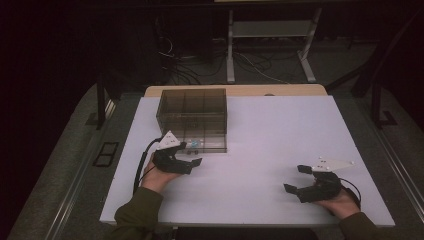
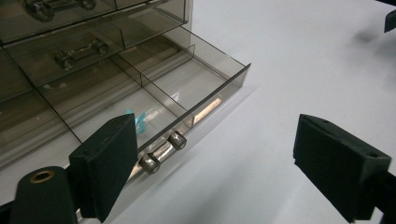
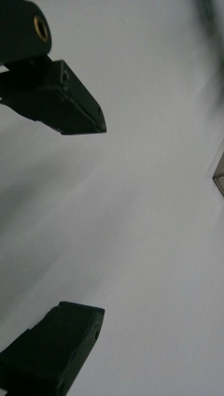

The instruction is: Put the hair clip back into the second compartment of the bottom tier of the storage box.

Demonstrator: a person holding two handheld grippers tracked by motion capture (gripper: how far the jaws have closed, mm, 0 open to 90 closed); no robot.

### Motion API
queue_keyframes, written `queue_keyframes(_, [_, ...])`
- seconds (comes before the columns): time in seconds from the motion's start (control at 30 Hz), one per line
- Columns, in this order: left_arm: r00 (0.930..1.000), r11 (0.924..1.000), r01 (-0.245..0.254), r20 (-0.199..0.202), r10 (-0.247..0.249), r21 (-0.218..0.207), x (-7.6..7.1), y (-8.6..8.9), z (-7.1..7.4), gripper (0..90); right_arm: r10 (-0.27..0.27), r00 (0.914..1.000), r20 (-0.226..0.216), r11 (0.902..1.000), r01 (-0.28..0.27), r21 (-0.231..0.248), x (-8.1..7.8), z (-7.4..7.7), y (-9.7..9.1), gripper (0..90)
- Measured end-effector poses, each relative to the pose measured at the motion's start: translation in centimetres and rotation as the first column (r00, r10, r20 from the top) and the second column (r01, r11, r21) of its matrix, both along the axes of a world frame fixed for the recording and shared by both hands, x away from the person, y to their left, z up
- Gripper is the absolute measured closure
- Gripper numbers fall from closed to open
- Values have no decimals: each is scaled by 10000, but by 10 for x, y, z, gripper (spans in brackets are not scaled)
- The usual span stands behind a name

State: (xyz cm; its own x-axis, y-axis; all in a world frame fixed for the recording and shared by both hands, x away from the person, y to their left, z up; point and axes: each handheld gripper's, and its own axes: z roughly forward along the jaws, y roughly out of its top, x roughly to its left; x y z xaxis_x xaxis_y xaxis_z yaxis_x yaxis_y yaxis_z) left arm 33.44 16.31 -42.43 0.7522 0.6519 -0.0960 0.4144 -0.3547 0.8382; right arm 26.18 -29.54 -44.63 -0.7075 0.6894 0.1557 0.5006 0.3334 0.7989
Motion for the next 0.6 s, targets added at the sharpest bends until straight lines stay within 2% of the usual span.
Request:
queue_keyframes(0.4, [10000,9999,56,12,-56,99,-12,-1,-3,33,9,10000,-6,10000,-9,3,0,0,0,89])
queue_keyframes(0.6, [10000,9999,55,-42,-56,-89,-19,0,-7,0,-11,10000,-4,10000,11,-22,0,0,0,89])
